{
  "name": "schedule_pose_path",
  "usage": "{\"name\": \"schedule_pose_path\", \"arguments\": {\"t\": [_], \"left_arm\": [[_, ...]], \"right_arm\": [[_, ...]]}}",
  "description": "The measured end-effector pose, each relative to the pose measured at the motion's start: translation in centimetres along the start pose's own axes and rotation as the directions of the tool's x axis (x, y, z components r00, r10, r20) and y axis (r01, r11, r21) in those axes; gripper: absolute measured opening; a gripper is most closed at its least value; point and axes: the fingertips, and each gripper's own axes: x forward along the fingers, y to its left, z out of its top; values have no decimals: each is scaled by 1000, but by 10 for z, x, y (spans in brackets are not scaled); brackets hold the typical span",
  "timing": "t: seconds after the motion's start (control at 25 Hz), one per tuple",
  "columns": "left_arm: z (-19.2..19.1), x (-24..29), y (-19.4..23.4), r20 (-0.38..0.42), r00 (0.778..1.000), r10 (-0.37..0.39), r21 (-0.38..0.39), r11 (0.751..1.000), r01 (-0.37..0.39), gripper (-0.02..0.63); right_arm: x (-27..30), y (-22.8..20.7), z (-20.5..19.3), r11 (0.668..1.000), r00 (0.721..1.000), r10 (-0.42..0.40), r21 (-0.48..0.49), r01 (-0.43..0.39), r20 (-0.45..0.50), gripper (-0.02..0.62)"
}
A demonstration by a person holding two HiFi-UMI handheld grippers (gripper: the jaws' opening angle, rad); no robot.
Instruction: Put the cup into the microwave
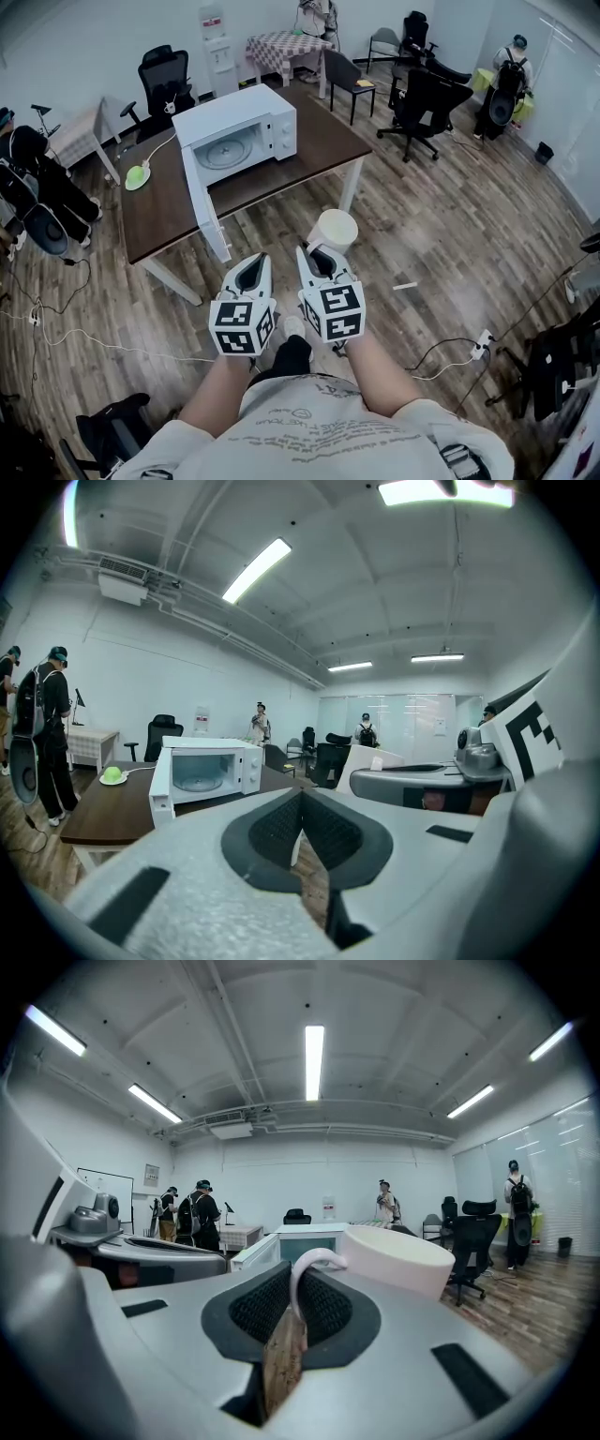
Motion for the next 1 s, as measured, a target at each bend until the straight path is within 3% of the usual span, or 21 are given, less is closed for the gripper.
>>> {"name": "schedule_pose_path", "arguments": {"t": [0.44,1.0], "left_arm": [[9,66,25,16,1000,-20,-4,1000,20,14],[33,162,108,7,1000,25,-45,999,-25,14]], "right_arm": [[56,-30,3,1000,1000,-1,-22,1,6,37],[179,-59,27,998,999,48,-36,-48,-15,37]]}}
